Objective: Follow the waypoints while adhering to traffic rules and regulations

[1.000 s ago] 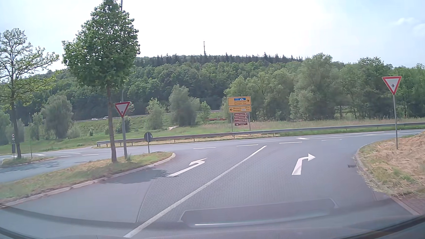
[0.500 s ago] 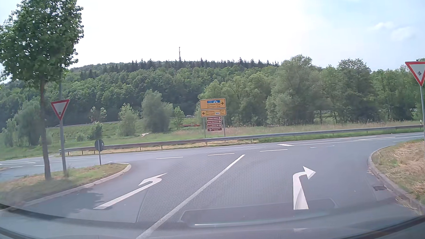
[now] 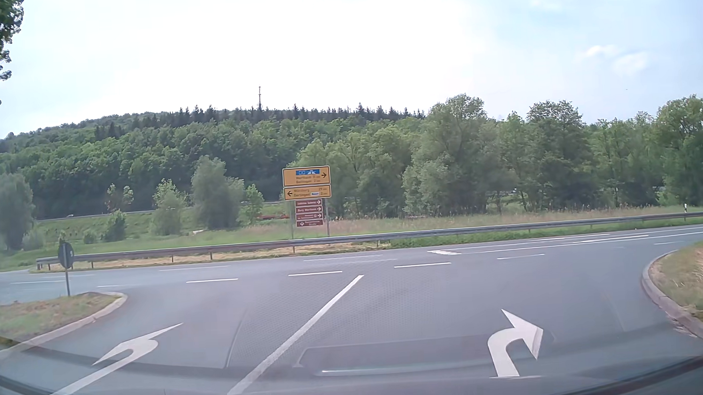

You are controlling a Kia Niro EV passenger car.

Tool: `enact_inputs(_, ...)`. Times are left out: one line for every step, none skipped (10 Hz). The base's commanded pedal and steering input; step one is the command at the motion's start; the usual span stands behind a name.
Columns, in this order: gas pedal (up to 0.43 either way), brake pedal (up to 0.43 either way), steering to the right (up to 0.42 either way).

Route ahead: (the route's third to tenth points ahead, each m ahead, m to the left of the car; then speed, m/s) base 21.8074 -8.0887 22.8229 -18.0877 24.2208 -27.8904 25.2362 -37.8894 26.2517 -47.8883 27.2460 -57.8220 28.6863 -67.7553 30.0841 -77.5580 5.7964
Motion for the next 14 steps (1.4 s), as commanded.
enact_inputs(0.0,0.25,0.117)
enact_inputs(0.0,0.25,0.12)
enact_inputs(0.0,0.25,0.121)
enact_inputs(0.0,0.25,0.125)
enact_inputs(0.0,0.244,0.131)
enact_inputs(0.0,0.232,0.138)
enact_inputs(0.0,0.201,0.148)
enact_inputs(0.0,0.183,0.154)
enact_inputs(0.0,0.159,0.158)
enact_inputs(0.0,0.134,0.162)
enact_inputs(0.0,0.122,0.167)
enact_inputs(0.0,0.091,0.173)
enact_inputs(0.0,0.0,0.187)
enact_inputs(0.0,0.0,0.206)
